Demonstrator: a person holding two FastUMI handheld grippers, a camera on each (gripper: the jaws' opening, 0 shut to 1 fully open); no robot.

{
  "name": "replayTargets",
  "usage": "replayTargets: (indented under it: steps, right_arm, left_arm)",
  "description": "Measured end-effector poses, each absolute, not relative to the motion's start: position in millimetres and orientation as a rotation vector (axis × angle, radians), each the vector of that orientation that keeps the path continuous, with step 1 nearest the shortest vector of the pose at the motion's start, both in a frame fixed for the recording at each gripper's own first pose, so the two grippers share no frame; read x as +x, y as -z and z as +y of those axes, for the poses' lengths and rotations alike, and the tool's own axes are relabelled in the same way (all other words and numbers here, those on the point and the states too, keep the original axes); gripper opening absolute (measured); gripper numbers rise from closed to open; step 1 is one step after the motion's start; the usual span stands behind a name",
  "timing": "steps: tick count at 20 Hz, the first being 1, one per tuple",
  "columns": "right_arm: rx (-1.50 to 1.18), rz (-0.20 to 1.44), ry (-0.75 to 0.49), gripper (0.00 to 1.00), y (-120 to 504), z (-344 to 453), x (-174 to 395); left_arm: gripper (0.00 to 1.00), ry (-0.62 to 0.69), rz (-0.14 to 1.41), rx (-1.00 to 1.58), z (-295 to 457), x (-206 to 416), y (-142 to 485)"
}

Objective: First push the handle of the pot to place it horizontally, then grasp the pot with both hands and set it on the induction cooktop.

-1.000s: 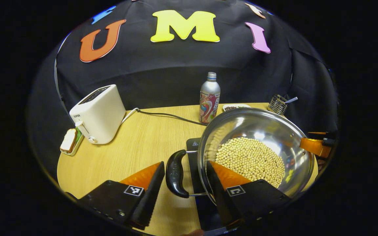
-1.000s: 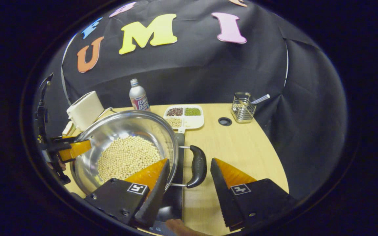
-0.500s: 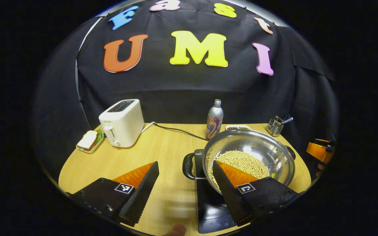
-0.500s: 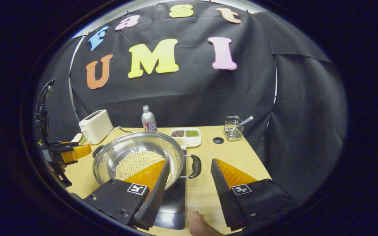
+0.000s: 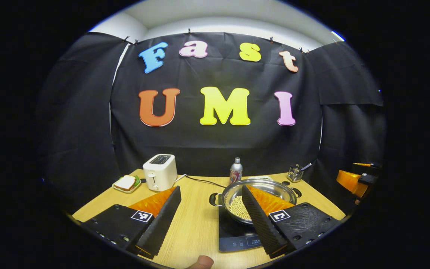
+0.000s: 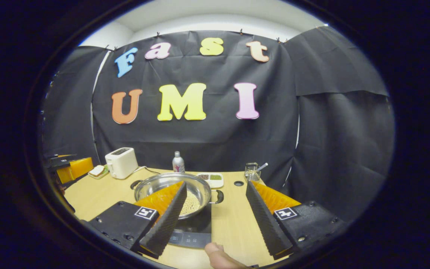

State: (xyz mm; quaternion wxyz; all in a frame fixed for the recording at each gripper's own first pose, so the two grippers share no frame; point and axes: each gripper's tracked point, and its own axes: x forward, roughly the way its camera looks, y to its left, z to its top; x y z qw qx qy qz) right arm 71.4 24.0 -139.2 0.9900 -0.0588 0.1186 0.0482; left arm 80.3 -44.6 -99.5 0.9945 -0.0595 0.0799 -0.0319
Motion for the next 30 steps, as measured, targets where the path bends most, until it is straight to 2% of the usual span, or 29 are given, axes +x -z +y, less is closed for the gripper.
replayTargets:
  steps: [6, 10, 13, 19, 23, 27, 28, 29, 30]
  right_arm:
    - [-0.100, 0.147, -0.048, 0.99, 91, 17, 6]
    - [-0.087, 0.055, -0.032, 1.00, 54, 9, -42]
    - [-0.100, 0.060, -0.031, 0.99, 52, 6, -62]
    - [-0.064, 0.042, -0.036, 1.00, 47, 8, -72]
    - [-0.018, -0.072, 0.020, 0.99, 21, 0, -83]
    - [-0.032, -0.049, -0.046, 0.99, 26, 21, -90]
    - [-0.030, -0.040, -0.064, 0.98, 27, 27, -92]
    - [-0.030, -0.036, -0.077, 0.98, 27, 30, -92]
    - [-0.035, -0.035, -0.082, 0.99, 27, 32, -91]
  left_arm:
    - [0.97, 0.051, 0.086, -0.117, -30, 12, 54]
    - [0.97, 0.005, 0.065, -0.108, -14, -18, 43]
    - [0.97, -0.027, 0.041, -0.109, -3, -35, 43]
    - [0.97, -0.064, 0.014, -0.133, 26, -56, 51]
    - [0.97, -0.081, 0.000, -0.138, 43, -56, 52]
    - [0.97, -0.071, -0.012, -0.177, 48, -56, 54]
    - [0.87, -0.066, -0.009, -0.181, 49, -57, 55]
    - [0.96, -0.063, -0.010, -0.179, 50, -59, 55]
    - [0.96, -0.063, -0.011, -0.173, 51, -59, 54]
